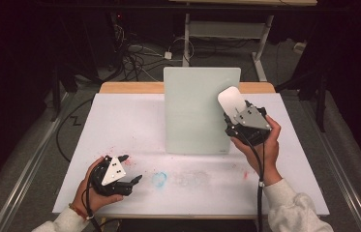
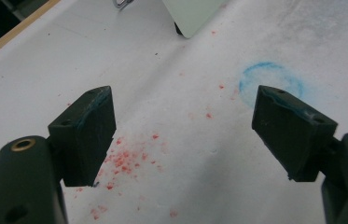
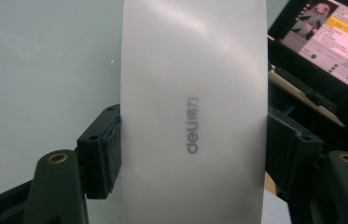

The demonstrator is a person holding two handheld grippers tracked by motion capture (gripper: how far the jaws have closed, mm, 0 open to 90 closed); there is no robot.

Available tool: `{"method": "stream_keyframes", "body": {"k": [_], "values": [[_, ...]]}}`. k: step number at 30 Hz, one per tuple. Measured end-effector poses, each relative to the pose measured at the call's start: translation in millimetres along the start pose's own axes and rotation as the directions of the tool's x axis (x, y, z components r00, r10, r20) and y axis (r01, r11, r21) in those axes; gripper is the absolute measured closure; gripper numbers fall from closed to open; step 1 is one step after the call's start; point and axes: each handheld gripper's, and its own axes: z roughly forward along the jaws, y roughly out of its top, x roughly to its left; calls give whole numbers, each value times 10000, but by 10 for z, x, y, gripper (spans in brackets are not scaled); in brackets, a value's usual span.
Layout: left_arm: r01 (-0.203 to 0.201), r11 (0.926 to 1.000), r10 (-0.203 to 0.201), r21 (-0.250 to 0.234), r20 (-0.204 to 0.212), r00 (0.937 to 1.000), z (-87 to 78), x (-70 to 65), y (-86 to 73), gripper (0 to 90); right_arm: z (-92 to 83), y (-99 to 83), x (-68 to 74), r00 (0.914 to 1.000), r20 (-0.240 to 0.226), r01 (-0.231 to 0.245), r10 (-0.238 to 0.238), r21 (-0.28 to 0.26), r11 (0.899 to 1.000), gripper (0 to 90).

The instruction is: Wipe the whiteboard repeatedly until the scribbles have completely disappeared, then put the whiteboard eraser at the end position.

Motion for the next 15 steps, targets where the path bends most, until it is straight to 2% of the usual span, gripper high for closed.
{"method": "stream_keyframes", "body": {"k": [2, 7, 11, 13, 15], "values": [[-10, 10000, 10, -44, -15, 10000, -12, -2, 2, 208, -55, 1, 9, 9987, -485, -146, 137, -167, 9998, 310], [23, 10000, -23, -28, -26, 10000, -7, 13, 1, 208, -149, 2, 81, 9889, -1483, 9, -51, -281, 9996, 309], [-33, 10000, 33, -10, -25, 10000, -9, 3, 0, 208, -208, -1, 176, 9715, -2341, 336, -382, -236, 9992, 309], [-62, 10000, 61, -27, -42, 10000, -14, 3, 6, 208, -227, -15, 227, 9606, -2747, 396, -425, -160, 9991, 309], [-127, 9999, 127, -49, -59, 9999, -20, 3, 21, 207, -253, -37, 289, 9472, -3145, 647, -630, -48, 9979, 309]]}}
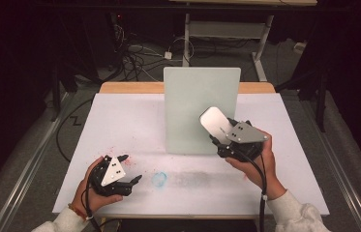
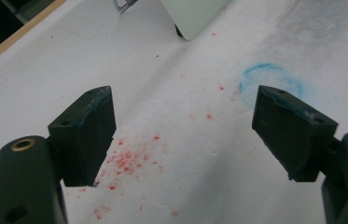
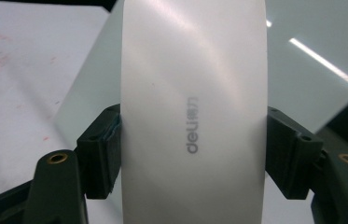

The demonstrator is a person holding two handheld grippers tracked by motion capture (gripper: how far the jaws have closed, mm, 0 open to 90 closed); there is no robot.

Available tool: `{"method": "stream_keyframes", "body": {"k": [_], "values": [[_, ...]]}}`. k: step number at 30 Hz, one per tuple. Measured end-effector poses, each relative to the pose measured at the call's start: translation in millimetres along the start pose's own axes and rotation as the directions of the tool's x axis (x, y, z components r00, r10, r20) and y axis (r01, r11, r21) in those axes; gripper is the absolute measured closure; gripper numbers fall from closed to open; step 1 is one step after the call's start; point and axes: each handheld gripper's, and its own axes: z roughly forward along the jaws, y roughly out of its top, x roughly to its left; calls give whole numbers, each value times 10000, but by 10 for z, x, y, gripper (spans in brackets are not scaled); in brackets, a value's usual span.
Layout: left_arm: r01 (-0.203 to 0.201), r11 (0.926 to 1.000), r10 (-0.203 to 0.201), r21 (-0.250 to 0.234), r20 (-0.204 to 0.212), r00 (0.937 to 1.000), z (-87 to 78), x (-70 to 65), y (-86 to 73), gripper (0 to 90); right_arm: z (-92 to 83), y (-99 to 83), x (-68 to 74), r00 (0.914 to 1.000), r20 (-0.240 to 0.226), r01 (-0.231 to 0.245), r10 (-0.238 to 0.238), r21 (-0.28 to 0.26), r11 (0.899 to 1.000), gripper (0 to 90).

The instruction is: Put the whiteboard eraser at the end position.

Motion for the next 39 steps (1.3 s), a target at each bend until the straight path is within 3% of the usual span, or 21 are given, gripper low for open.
{"method": "stream_keyframes", "body": {"k": [2, 4, 7, 10, 18, 21, 25, 28, 29, 30, 35, 36, 38, 39], "values": [[-29, 10000, 29, -21, 15, 10000, 5, -7, 9, 207, -3, -27, 46, 9982, -569, 206, -197, 142, 9997, 309], [-102, 9999, 102, 46, 39, 9999, 15, -17, 16, 207, 4, -58, 86, 9911, -1276, 432, -383, 359, 9984, 309], [-114, 9999, 114, 2, 69, 9999, 26, -16, 29, 207, 30, -107, 170, 9687, -2281, 1194, -980, 819, 9895, 309], [-101, 9999, 100, 23, 93, 9999, 55, 0, 38, 207, 77, -173, 256, 9468, -2919, 1749, -1358, 1121, 9782, 308], [-157, 9999, 156, 51, 160, 9998, 61, -15, 44, 207, 196, -303, 438, 8998, -4117, 2345, -1443, 1776, 9558, 308], [-151, 9999, 150, 39, 154, 9998, 54, -14, 43, 207, 227, -319, 511, 8733, -4625, 2654, -1531, 1881, 9456, 308], [-132, 9999, 131, 57, 162, 9998, 65, -14, 43, 207, 301, -338, 572, 8214, -5501, 3092, -1505, 2077, 9280, 308], [-152, 9998, 150, 131, 161, 9998, 71, -21, 43, 208, 383, -361, 627, 7856, -6007, 3552, -1482, 2418, 9030, 308], [-161, 9998, 159, 141, 153, 9998, 71, -23, 42, 207, 408, -370, 647, 7698, -6197, 3747, -1529, 2448, 8943, 308], [-161, 9998, 159, 149, 150, 9998, 71, -25, 41, 207, 428, -378, 666, 7622, -6278, 3881, -1581, 2477, 8877, 307], [-151, 9997, 147, 185, 181, 9997, 74, -24, 35, 208, 463, -418, 716, 7612, -6314, 3884, -1482, 2609, 8838, 304], [-163, 9997, 159, 197, 207, 9997, 77, -26, 36, 210, 458, -422, 716, 7651, -6265, 3878, -1488, 2638, 8832, 303], [-214, 9996, 210, 198, 245, 9995, 79, -32, 40, 210, 431, -419, 693, 7898, -5984, 3396, -1350, 2432, 9086, 272], [-226, 9996, 221, 194, 247, 9995, 80, -35, 42, 209, 407, -407, 667, 7963, -5932, 3099, -1183, 2322, 9220, 266]]}}
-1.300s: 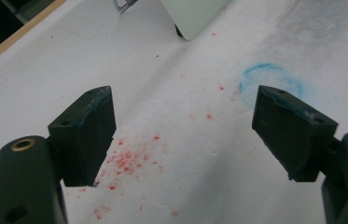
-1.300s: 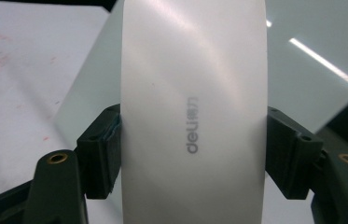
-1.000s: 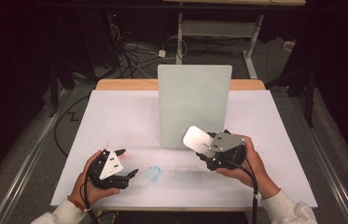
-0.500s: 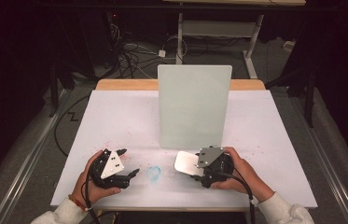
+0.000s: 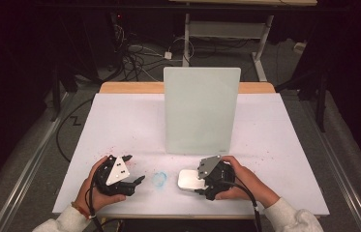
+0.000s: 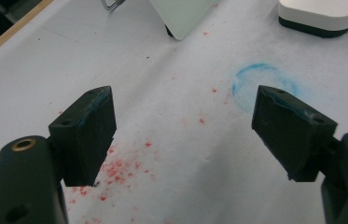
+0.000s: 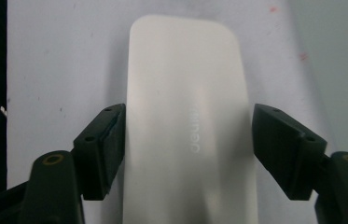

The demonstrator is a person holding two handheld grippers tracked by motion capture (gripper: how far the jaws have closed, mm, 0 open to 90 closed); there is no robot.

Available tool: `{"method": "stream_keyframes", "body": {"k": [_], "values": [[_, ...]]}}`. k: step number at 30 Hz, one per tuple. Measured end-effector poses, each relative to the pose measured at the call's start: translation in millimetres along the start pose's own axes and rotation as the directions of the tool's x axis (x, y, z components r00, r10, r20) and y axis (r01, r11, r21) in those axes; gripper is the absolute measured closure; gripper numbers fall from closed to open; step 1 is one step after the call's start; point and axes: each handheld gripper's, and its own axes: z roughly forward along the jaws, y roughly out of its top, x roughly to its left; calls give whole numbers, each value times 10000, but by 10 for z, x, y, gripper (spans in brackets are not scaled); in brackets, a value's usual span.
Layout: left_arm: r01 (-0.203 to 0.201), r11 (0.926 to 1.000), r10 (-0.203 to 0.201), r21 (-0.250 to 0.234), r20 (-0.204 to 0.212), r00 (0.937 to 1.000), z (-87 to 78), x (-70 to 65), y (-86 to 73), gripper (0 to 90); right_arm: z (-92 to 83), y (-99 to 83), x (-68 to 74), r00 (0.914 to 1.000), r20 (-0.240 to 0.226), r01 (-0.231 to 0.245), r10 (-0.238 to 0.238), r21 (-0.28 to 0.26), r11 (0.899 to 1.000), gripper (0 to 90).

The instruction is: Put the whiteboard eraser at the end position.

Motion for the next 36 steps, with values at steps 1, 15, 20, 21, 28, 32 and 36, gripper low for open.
{"method": "stream_keyframes", "body": {"k": [1, 15, 20, 21, 28, 32, 36], "values": [[-71, 10000, 71, -34, -58, 10000, -4, 0, 2, 209, -40, -4, -7, 9999, 29, -121, 122, -297, 9995, 257], [31, 10000, -31, -81, -64, 10000, -49, -3, -19, 209, -540, -179, -71, 9524, 2807, -518, 1193, -2364, 9703, 233], [75, 9999, -76, -98, -80, 9999, -46, -4, -20, 209, -660, -348, -132, 9110, 3659, -874, 1903, -2795, 9561, 227], [75, 9999, -75, -92, -85, 9999, -44, -5, -20, 209, -681, -386, -142, 9036, 3762, -967, 2048, -2868, 9531, 227], [81, 9999, -82, -99, -96, 9999, -47, -3, -19, 209, -802, -682, -184, 8331, 4668, -1406, 2968, -3401, 9298, 220], [104, 9999, -105, -115, -106, 9999, -48, 1, -20, 209, -858, -876, -189, 7933, 4906, -1831, 3605, -3724, 9098, 218], [109, 9999, -110, -101, -105, 9999, -45, 2, -18, 209, -871, -1064, -174, 7635, 5015, -2214, 4070, -3887, 8944, 221]]}}
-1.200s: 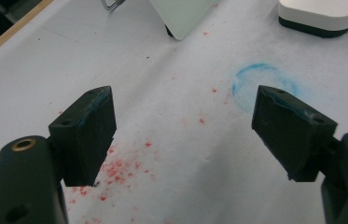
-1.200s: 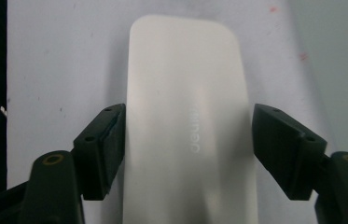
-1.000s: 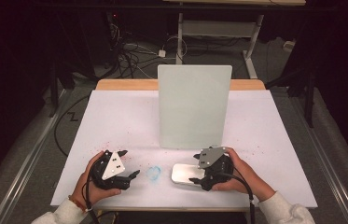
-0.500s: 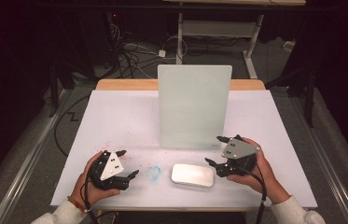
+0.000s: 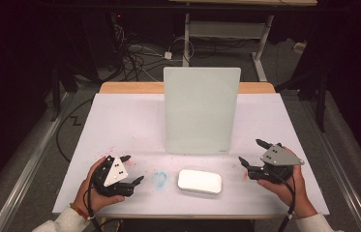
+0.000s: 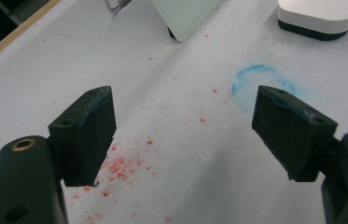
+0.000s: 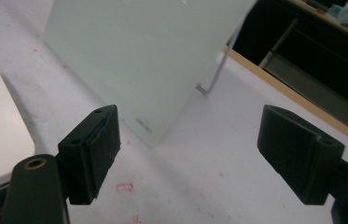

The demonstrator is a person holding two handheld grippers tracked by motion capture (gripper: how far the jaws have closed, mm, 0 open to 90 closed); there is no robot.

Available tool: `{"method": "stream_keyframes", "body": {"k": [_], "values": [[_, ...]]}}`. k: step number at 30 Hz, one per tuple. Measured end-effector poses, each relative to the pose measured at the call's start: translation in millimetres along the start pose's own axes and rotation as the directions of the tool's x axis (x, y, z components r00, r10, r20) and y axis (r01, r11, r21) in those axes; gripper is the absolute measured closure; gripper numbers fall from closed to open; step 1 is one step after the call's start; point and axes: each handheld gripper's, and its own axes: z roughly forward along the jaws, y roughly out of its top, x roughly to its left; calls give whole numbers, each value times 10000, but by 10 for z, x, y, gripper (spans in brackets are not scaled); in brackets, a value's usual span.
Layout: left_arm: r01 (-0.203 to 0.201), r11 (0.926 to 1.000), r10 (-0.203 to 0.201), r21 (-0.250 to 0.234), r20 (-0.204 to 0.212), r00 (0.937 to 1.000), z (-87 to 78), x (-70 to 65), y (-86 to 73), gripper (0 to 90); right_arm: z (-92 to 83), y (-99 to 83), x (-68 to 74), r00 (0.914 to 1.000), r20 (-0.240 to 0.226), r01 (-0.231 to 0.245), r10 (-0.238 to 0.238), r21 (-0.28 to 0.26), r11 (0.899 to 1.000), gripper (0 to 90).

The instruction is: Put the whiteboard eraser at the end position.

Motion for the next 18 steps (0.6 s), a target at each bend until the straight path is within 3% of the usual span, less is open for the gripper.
{"method": "stream_keyframes", "body": {"k": [5, 18], "values": [[-22, 10000, 22, 37, -7, 10000, 18, 0, 11, 209, -7, -164, 4, 9998, 29, -218, 217, 265, 9994, 220], [22, 10000, -22, 21, -2, 10000, 29, 8, 13, 209, -13, -156, 53, 10000, -85, -48, 49, 208, 9998, 230]]}}
